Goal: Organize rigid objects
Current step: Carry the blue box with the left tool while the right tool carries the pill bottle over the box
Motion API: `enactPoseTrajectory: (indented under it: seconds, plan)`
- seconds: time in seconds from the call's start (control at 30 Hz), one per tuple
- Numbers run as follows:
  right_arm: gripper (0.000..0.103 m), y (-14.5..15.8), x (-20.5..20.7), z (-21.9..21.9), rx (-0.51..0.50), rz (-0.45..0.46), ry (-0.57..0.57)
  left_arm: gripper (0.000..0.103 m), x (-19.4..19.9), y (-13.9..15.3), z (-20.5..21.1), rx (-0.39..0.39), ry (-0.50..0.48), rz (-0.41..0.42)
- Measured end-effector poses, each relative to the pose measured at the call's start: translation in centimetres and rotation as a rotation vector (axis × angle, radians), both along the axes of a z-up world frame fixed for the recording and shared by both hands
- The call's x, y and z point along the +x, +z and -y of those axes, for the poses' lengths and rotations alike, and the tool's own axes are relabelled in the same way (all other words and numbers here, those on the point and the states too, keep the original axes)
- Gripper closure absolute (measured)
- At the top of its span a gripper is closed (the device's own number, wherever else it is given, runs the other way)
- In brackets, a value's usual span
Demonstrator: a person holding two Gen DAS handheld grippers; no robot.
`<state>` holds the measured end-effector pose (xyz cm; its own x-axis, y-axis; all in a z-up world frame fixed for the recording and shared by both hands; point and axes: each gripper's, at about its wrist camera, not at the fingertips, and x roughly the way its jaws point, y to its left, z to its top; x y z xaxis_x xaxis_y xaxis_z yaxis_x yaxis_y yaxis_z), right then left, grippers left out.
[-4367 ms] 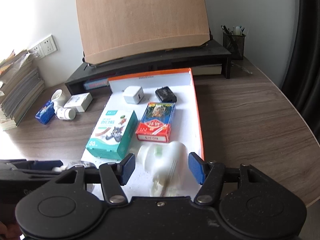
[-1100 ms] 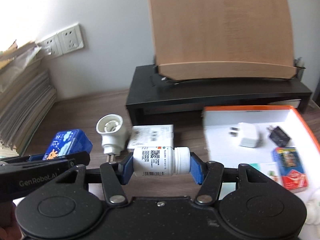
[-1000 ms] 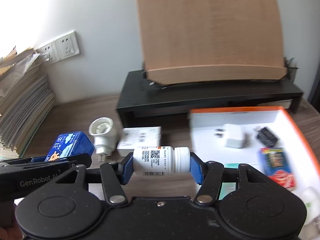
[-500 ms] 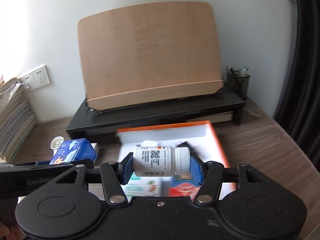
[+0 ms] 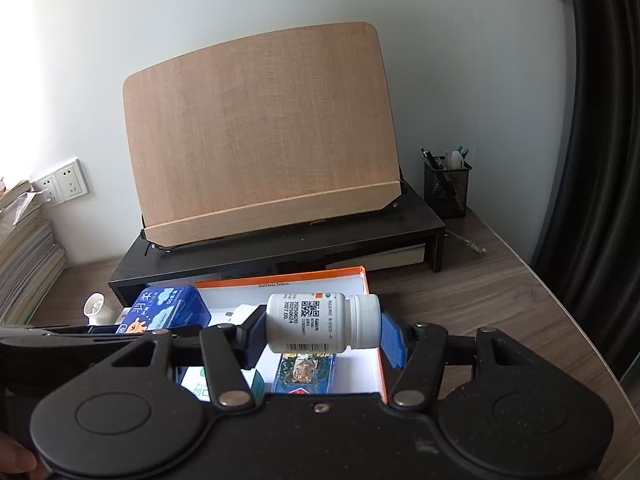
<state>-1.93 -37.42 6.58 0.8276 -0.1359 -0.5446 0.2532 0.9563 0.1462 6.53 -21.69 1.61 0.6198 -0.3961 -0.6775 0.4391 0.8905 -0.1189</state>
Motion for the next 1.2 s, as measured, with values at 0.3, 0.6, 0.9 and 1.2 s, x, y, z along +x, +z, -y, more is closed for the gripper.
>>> enactPoseTrajectory:
  seconds: [0.3,0.6,0.9,1.2]
  plan:
    - [0.034,0.0,0.6,0.3,0.009,0.009,0.037,0.04,-0.1,0.2,0.2,0.022,0.04,-0.002]
    - [0.034,-0.1,1.0,0.1,0.007,0.007,0.049,0.04,0.0,0.1,0.3,0.03,0.053,-0.007]
    - [0.034,-0.3,1.2,-0.4,0.004,-0.002,0.051,0.04,0.0,-0.3,0.1,0.034,0.053,-0.019]
    - [0.034,-0.5,1.2,-0.5,0.008,-0.01,0.045,0.04,0.1,-0.7,0.0,0.037,0.058,-0.032]
